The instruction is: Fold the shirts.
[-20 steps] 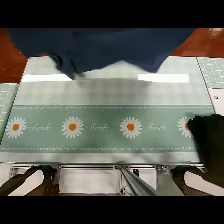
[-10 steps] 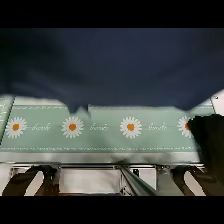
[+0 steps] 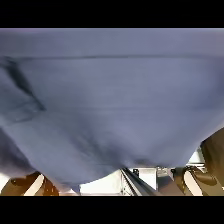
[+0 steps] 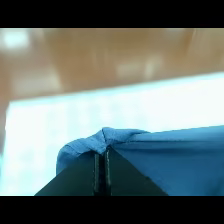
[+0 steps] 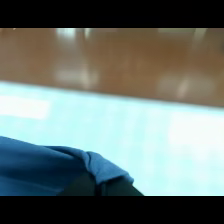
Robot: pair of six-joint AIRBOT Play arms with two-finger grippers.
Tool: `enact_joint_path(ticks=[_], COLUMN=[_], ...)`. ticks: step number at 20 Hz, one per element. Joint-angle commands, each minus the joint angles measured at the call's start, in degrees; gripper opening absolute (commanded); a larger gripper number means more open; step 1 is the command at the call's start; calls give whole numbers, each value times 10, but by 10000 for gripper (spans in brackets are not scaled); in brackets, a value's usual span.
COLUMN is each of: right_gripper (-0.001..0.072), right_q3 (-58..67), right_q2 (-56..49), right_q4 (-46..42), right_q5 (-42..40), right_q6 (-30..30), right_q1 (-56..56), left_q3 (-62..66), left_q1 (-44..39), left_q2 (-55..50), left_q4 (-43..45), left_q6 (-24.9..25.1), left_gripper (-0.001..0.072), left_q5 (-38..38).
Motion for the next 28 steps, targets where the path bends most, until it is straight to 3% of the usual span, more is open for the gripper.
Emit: enact_joint_path(ticks=[1,5,9,13,18,22,25,28], right_gripper=[21,21,21,21,21,21,21,21], right_q3=[-143,-256,-254,-114,62,76,77,77], right_q2=[-7,-116,-308,-532,-720,-746,-739,-728], right_q4=[13,13,13,36,103,103,105,104], right_q5=[-38,-127,-244,-285,-252,-230,-166,-52], right_q6=[-18,-44,-57,-37,-18,-21,-38,-62], right_q1=[0,0,0,0,1,1,-10,-25], left_q3=[-131,-176,-175,-134,-59,-56,-47,-14], left_q1=[-8,-8,-8,-5,4,29,50,75], left_q2=[-58,-206,-357,-487,-619,-658,-657,-656], left_q4=[15,15,15,15,-47,-146,-207,-225], left_q6=[-9,-39,-98,-182,-234,-226,-149,-36], left_gripper=[22,22,22,22,22,23,23,23], left_q5=[79,178,316,425,427,408,336,182])
